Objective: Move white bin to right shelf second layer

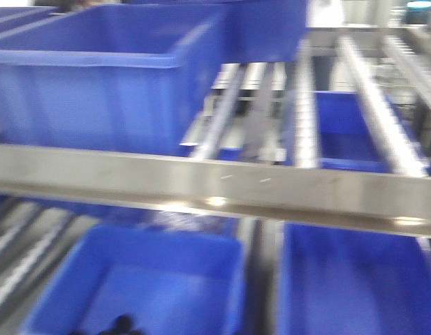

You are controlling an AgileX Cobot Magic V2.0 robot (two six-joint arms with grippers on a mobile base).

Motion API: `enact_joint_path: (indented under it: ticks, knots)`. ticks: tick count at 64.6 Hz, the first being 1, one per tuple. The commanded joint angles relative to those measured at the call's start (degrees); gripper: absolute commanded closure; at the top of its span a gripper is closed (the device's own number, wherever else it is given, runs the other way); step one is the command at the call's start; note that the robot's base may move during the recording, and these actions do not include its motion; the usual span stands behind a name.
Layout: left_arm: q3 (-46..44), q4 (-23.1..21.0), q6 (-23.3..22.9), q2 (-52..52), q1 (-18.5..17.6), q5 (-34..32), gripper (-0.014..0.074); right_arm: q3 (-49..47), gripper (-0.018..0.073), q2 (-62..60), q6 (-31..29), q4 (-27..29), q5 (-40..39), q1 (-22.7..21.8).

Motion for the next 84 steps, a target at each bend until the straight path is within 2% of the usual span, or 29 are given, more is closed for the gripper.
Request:
enact_joint_path:
  ticks: [1, 84]
  knots:
    - [1.56, -0.3, -0.3, -0.84, 0.06, -4.77, 0.0512, -1.64, 0.0482, 0.13, -0.25, 0.25, -4.45, -0.19]
    - [1.56, -0.3, -0.3, -0.84, 0.06, -4.77, 0.0512, -1.64, 0.0482, 0.13, -0.25, 0.25, -4.45, -0.19]
